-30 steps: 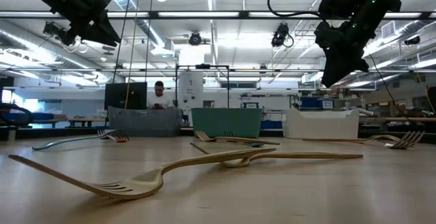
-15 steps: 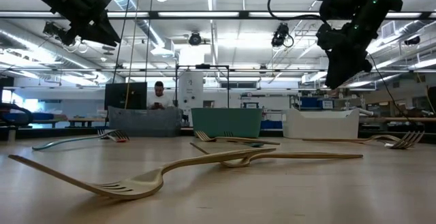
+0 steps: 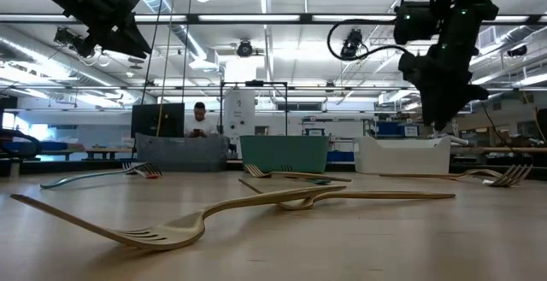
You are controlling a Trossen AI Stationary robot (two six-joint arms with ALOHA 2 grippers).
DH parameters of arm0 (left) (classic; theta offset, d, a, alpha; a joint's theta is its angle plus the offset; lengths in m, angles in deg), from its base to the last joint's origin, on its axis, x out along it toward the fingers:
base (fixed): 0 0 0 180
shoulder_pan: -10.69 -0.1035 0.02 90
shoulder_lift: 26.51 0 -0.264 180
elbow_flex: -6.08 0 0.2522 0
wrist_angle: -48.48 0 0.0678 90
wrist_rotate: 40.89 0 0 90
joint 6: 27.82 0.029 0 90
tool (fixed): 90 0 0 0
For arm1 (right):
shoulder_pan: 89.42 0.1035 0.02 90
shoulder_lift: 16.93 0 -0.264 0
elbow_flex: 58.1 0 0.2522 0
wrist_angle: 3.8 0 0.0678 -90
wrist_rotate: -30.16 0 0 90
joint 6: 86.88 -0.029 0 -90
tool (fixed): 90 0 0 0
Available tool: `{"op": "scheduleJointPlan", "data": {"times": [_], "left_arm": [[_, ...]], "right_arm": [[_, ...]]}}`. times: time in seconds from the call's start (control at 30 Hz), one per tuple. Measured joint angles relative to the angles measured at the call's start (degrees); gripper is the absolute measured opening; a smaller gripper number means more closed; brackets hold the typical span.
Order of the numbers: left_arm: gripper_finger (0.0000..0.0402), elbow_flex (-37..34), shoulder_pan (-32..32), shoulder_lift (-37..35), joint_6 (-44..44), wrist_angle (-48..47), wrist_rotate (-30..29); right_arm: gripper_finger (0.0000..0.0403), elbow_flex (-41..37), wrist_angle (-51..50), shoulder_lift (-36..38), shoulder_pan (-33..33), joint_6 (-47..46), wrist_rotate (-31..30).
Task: Sort silverware by color (type)
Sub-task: Put the top right gold fork into the white bin
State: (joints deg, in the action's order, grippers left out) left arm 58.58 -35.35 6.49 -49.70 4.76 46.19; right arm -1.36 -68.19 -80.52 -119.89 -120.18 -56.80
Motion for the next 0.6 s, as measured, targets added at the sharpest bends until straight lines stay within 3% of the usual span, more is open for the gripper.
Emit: {"op": "scheduleJointPlan", "data": {"times": [0.6], "left_arm": [[0.0096,0.0,0.0,0.0,0.1,0.0,0.0]], "right_arm": [[0.0158,0.0,7.3,-17.0,9.7,-3.2,-4.9]]}}
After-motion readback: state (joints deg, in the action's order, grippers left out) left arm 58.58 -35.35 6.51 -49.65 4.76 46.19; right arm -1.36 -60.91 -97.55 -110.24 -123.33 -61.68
